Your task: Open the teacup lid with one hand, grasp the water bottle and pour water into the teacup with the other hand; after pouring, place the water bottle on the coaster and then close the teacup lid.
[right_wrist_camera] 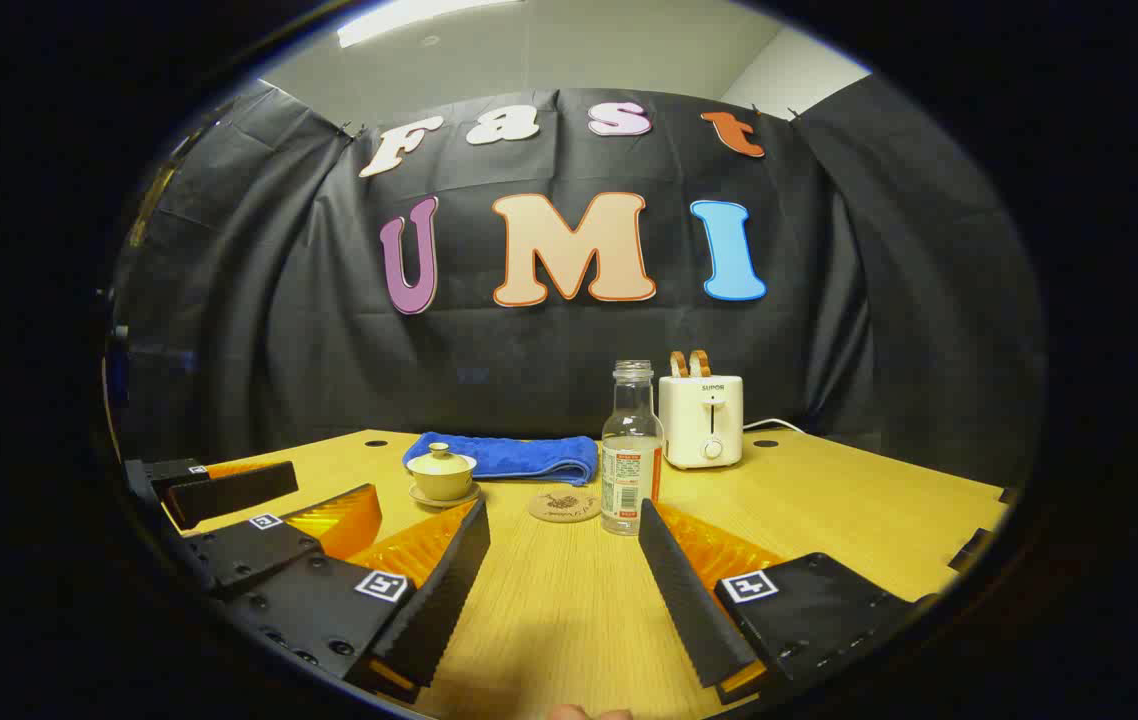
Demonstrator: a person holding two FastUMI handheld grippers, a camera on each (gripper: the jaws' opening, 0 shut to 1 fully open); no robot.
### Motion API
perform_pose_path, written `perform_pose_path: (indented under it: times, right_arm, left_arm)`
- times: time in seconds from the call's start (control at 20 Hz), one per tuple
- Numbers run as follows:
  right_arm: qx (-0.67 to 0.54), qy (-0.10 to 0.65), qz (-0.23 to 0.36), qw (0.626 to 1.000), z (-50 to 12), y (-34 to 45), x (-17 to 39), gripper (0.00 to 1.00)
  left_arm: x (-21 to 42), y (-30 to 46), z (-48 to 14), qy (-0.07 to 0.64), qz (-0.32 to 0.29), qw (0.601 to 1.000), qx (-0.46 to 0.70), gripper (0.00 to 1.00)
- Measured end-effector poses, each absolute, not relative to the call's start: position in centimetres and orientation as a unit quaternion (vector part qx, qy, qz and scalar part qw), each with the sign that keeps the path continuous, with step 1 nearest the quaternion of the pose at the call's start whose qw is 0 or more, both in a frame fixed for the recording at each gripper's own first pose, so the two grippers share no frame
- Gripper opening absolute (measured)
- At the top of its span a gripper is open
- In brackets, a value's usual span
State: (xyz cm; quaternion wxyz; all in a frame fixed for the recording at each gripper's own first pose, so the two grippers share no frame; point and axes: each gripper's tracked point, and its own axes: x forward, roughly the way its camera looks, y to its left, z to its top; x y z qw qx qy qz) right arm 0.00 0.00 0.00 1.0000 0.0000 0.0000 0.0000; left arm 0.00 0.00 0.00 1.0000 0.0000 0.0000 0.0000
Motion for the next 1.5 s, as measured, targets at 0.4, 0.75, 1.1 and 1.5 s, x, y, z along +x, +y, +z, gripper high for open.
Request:
perform_pose_path:
  times: [0.4,0.75,1.1,1.5]
  right_arm:
    - [0.002,0.0,-0.017,1.0,0.03,-0.52,-0.26,0.96]
    - [0.001,-0.001,-0.026,1.0,0.02,-0.72,-0.35,0.94]
    - [0.001,-0.001,-0.026,1.0,0.07,-0.73,-0.46,0.96]
    - [0.001,0.0,-0.026,1.0,0.14,-0.75,-0.6,0.94]
  left_arm:
    - [-0.1,0.14,0.24,0.0,0.01,1.0,-0.002,0.94]
    - [-0.18,0.16,0.22,-0.001,0.014,1.0,-0.002,0.94]
    - [-0.24,0.07,0.27,0.0,0.016,1.0,-0.002,0.94]
    - [-0.59,0.32,0.36,0.001,0.026,1.0,-0.003,0.95]
